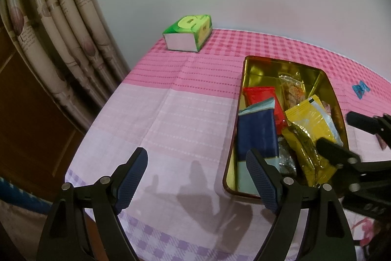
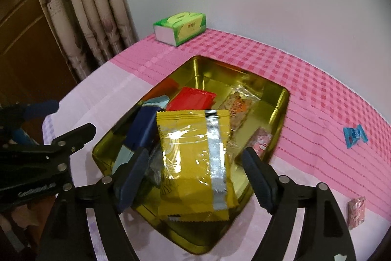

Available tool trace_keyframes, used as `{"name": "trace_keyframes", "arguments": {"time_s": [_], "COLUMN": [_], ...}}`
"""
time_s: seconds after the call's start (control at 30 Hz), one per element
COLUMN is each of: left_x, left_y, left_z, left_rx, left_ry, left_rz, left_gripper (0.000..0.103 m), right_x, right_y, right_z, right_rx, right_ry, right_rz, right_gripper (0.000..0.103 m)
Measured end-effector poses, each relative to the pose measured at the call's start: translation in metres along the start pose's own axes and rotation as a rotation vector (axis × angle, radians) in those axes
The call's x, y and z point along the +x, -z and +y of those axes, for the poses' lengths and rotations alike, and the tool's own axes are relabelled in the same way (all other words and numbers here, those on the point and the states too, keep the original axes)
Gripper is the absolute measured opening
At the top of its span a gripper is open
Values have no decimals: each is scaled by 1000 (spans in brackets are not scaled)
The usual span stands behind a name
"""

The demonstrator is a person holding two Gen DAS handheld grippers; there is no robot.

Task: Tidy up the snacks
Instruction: 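Carry the yellow pack into the tin and open the right tool, then move the right tool to the pink patterned candy and grasp it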

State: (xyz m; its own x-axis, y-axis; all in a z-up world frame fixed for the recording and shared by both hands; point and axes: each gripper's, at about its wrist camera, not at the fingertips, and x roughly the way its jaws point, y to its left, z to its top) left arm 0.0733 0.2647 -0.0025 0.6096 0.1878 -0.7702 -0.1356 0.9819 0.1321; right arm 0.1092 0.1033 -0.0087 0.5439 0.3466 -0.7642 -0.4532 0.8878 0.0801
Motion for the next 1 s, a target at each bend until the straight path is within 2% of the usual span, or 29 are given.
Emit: {"name": "trace_keyframes", "arguments": {"time_s": [0.13,0.2,0.43,0.57,0.67,0.8,1.0], "left_x": [0,-1,-1,0,1,3,4], "left_y": [0,0,1,2,4,8,10], "left_z": [1,0,-4,-8,-12,-18,-25], "left_rx": [-1,3,20,39,56,85,113], "left_ry": [-2,-5,0,-5,-5,0,20], "left_rz": [-1,-1,3,3,4,5,-9], "left_gripper": [83,83,83,83,84,84,84], "right_x": [-17,-25,-48,-58,-58,-50,-41], "right_y": [8,14,49,71,87,101,114], "right_z": [-20,-34,-126,-171,-196,-217,-228], "right_rx": [23,29,136,200,232,262,283], "right_ry": [28,71,238,293,306,294,261], "right_rz": [-30,-41,-18,11,30,52,62], "right_gripper": [77,77,76,76,73,57,48]}}
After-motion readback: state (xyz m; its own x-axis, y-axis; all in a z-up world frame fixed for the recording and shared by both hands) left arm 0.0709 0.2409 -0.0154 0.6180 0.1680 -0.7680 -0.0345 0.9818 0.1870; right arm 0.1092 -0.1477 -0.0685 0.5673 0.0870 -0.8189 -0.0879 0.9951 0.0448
